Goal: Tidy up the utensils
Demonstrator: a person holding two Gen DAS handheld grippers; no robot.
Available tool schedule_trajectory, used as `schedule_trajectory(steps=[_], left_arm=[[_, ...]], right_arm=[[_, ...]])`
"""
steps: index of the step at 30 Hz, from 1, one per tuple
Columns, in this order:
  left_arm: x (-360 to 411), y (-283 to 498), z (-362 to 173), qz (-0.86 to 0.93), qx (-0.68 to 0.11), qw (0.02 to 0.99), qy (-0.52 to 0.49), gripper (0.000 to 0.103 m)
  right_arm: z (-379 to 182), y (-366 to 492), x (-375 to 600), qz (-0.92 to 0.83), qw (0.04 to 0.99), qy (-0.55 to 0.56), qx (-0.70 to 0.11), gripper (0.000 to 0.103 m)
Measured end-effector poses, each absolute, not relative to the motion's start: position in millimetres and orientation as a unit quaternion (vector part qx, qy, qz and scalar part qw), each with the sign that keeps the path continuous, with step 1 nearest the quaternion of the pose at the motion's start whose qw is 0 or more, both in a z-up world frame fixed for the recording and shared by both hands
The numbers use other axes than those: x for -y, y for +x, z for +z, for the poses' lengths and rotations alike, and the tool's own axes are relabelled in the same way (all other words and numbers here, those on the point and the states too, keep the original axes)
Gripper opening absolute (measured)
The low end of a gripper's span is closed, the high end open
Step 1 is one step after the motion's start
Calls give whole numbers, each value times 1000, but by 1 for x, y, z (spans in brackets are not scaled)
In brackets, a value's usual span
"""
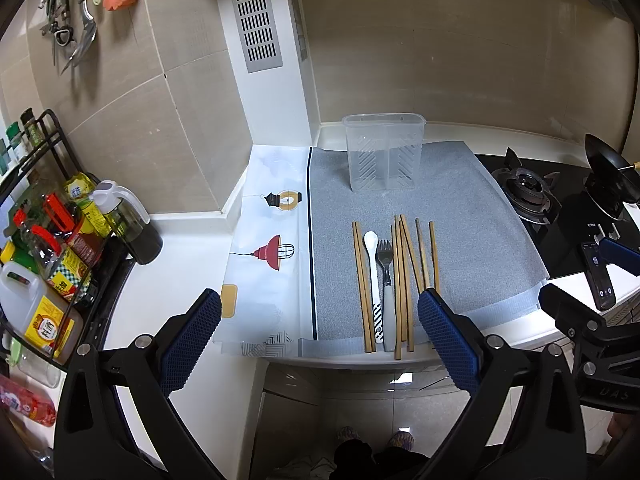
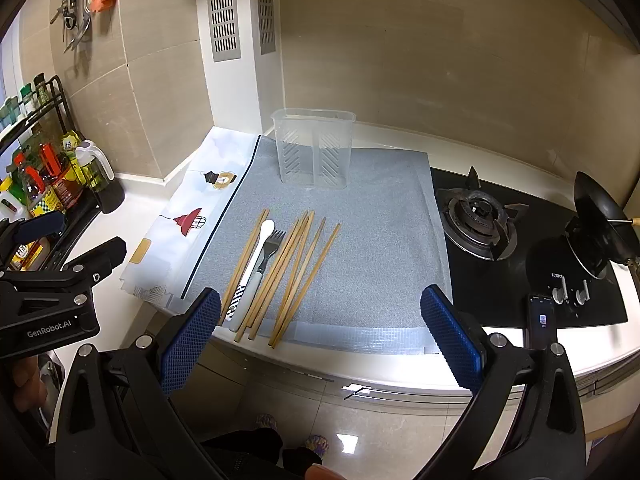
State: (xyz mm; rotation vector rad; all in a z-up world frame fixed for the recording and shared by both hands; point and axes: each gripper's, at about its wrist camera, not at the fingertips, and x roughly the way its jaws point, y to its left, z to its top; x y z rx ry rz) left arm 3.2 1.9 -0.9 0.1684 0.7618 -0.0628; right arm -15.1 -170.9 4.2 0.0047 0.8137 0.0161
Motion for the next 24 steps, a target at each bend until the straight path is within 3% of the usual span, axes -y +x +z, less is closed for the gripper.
schedule_trajectory(steps=[24], left_arm=[[-2, 3, 0, -30, -371, 925, 83, 96]], right_arm=[[5, -17, 172, 9, 919, 3, -395, 98]])
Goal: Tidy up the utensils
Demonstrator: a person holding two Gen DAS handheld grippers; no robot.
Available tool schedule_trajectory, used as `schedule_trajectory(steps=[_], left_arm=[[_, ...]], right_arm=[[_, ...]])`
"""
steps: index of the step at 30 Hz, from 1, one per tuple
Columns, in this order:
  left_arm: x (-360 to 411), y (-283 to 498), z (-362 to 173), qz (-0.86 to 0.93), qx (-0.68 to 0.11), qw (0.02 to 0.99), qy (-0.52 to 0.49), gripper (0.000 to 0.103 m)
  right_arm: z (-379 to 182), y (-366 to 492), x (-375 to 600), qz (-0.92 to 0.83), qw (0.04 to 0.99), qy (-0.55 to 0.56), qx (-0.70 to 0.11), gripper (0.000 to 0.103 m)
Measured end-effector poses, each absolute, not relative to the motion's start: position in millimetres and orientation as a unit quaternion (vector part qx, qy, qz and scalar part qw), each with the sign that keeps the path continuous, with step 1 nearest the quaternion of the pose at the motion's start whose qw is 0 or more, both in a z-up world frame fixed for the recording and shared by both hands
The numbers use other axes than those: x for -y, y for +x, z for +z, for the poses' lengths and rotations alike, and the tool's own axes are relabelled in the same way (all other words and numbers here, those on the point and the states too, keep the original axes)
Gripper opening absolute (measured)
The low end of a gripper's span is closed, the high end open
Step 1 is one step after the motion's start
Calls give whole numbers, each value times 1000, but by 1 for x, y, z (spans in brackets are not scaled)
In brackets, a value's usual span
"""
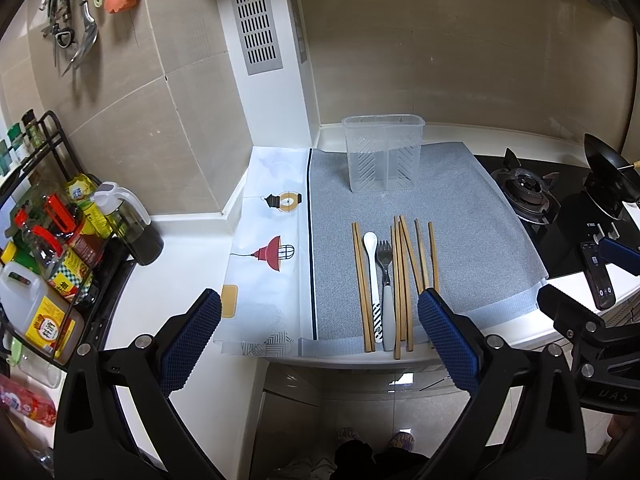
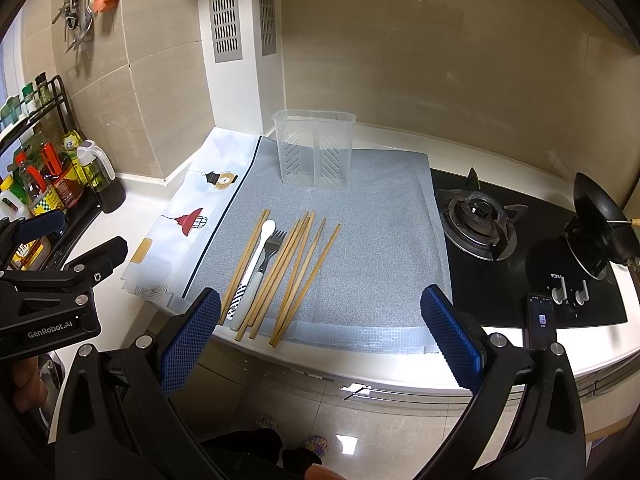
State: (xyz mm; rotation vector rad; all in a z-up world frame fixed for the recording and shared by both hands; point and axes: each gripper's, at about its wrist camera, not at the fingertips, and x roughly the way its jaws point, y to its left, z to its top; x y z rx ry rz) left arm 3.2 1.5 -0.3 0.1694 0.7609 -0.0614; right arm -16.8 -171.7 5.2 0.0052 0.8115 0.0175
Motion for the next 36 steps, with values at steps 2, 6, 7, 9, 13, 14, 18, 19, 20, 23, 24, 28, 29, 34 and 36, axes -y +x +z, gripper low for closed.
schedule_trajectory(steps=[2, 6, 7, 9, 13, 14, 18, 19, 20, 23, 24, 28, 29, 34, 36], left_arm=[[-2, 3, 0, -30, -370, 925, 83, 96], [-3, 3, 0, -31, -371, 925, 83, 96], [-3, 3, 0, -30, -371, 925, 82, 96], [-1, 2, 2, -30, -371, 925, 83, 96], [-1, 1, 3, -30, -370, 925, 83, 96], [-1, 1, 3, -30, -370, 925, 83, 96], [-1, 1, 2, -30, -370, 925, 83, 96], [-1, 1, 3, -30, -370, 925, 83, 96], [-1, 1, 3, -29, -370, 925, 83, 96], [0, 0, 5, -29, -369, 925, 83, 96], [0, -1, 5, -29, -369, 925, 84, 96], [0, -1, 5, -29, -369, 925, 84, 96], [0, -1, 5, -29, -369, 925, 84, 96], [0, -2, 5, -29, -368, 925, 84, 96], [0, -2, 4, -29, -368, 925, 85, 96]], right_arm=[[5, -17, 172, 8, 919, 2, -394, 98], [5, -17, 172, 8, 919, 2, -394, 98], [5, -17, 172, 8, 919, 2, -394, 98], [5, -17, 172, 8, 919, 2, -394, 98], [5, -18, 171, 8, 919, 2, -394, 98], [6, -18, 171, 8, 919, 2, -394, 98], [6, -18, 172, 8, 919, 2, -393, 98], [6, -18, 172, 8, 919, 2, -393, 98], [6, -18, 172, 8, 919, 2, -393, 98], [6, -18, 172, 9, 919, 2, -393, 98], [6, -18, 172, 9, 919, 2, -394, 98], [6, -18, 171, 8, 919, 2, -394, 98], [6, -18, 171, 8, 919, 2, -394, 98], [6, -18, 170, 9, 919, 2, -393, 98], [6, -18, 170, 9, 919, 1, -393, 98]])
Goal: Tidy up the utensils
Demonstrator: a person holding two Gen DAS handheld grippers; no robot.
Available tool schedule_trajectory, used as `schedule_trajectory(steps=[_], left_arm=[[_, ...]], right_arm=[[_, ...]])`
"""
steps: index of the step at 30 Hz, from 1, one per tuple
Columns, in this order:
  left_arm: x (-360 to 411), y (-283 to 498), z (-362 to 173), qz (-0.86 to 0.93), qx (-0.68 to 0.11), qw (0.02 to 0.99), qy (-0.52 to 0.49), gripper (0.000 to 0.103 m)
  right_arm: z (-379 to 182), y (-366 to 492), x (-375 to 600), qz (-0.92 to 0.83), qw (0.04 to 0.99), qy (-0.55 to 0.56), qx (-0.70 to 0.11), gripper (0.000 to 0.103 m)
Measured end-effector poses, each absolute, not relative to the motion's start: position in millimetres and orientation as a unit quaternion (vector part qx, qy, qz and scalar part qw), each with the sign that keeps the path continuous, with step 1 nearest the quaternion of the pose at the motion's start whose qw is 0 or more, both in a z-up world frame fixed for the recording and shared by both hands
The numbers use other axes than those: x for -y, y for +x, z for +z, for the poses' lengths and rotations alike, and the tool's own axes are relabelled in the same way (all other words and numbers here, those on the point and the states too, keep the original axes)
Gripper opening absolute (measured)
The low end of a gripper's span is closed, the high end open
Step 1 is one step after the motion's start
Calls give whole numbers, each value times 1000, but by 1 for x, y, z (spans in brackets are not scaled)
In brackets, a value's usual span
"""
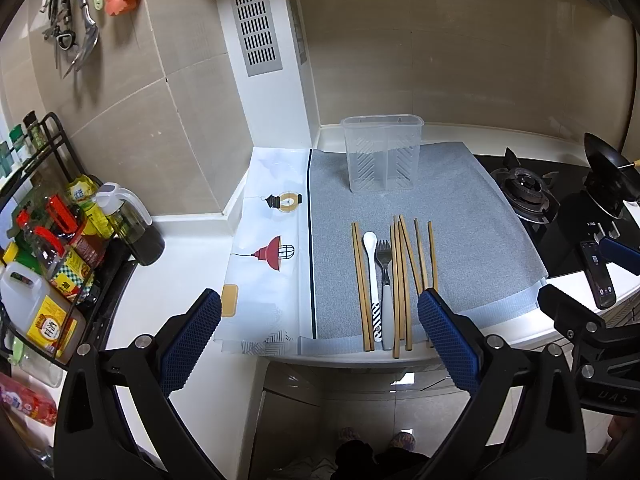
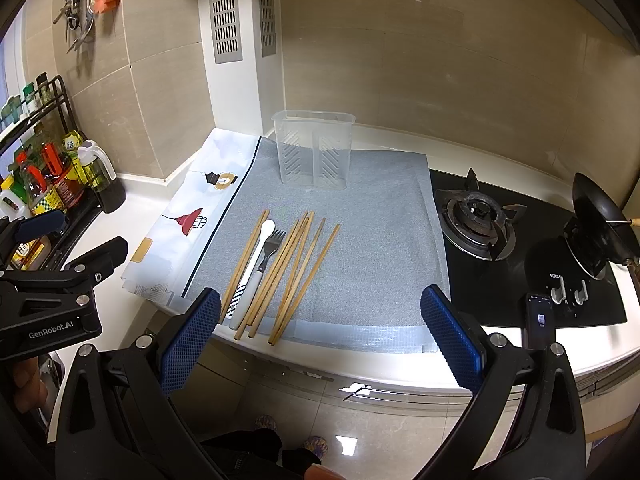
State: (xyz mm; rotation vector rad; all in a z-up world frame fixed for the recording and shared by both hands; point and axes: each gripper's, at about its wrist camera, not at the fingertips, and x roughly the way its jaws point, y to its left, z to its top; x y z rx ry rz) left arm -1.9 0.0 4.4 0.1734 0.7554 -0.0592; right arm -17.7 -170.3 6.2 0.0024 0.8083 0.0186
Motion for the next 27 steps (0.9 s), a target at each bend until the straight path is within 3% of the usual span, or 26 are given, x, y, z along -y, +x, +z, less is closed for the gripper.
schedule_trajectory(steps=[15, 27], left_arm=[[3, 9, 2, -25, -381, 920, 87, 96], [-9, 56, -39, 27, -469, 878, 91, 96]], right_arm=[[6, -13, 179, 9, 917, 3, -398, 98], [-37, 20, 220, 34, 878, 72, -472, 98]])
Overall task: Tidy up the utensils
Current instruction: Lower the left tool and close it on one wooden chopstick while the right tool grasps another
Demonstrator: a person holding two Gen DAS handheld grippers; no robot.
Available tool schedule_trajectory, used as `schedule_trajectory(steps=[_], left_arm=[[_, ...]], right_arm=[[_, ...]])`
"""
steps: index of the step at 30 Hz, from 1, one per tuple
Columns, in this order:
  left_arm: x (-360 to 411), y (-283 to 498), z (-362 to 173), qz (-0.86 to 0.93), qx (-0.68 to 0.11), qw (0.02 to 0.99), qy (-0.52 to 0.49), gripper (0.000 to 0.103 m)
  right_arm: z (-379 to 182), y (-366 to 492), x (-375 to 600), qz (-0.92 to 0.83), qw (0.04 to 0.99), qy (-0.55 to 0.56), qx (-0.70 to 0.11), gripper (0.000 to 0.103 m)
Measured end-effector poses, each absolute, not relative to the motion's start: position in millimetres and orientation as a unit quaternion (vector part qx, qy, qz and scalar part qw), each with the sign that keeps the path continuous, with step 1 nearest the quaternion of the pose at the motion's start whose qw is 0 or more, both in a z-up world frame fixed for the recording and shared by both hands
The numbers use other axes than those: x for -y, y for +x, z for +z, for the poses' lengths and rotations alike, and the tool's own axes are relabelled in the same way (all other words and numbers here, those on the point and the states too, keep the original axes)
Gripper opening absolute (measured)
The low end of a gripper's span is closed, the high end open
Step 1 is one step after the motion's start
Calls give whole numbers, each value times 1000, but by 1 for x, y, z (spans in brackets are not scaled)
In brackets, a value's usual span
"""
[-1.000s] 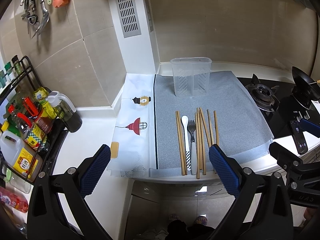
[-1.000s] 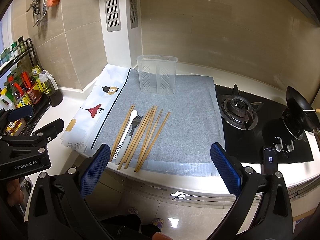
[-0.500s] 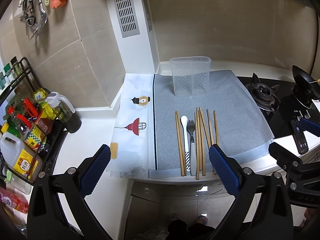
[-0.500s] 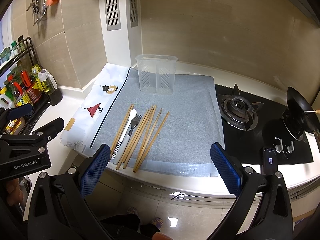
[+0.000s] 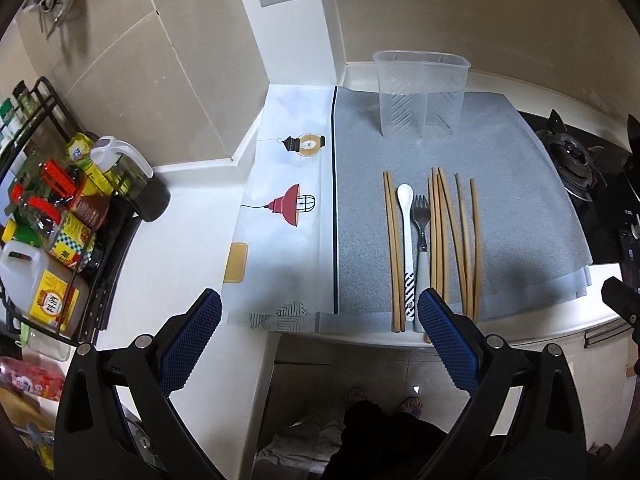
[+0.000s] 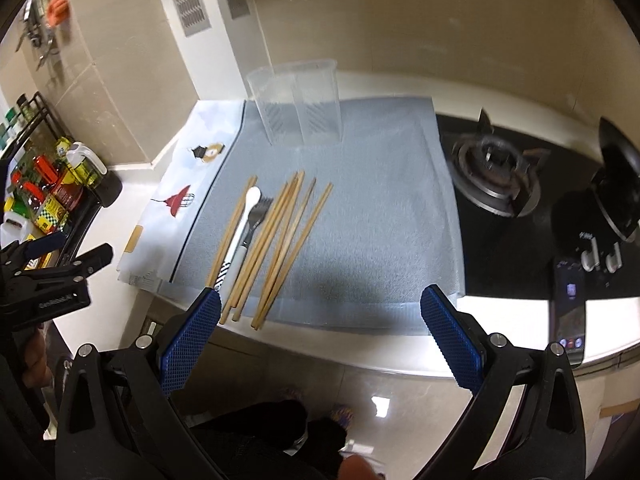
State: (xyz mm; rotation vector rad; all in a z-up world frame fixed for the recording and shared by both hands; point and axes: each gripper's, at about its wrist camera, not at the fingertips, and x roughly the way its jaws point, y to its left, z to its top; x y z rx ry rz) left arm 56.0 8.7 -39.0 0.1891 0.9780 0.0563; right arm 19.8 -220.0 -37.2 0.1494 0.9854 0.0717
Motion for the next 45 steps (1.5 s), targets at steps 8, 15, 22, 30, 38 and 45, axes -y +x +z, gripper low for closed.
schedule_trajectory(steps=[8, 15, 22, 30, 38, 45], left_arm=[[-8, 105, -56, -22, -495, 865, 81, 87], [-2, 189, -96, -88, -531, 840, 66, 55], [13, 268, -151, -156, -592, 789, 51, 48], [33, 296, -187, -150, -633, 757, 55, 48], [42, 302, -195, -140, -647, 747, 57, 50], [75, 301, -200, -123, -637, 753, 109, 54]], right_arm=[[-74, 75, 224, 31, 839, 132, -528, 97], [-111, 152, 212, 22, 805, 139, -576, 54], [-152, 212, 206, -4, 774, 166, -611, 34], [-173, 243, 194, -1, 763, 118, -636, 33], [-181, 248, 193, 6, 762, 96, -640, 33], [-181, 254, 181, -3, 779, 74, -622, 35]])
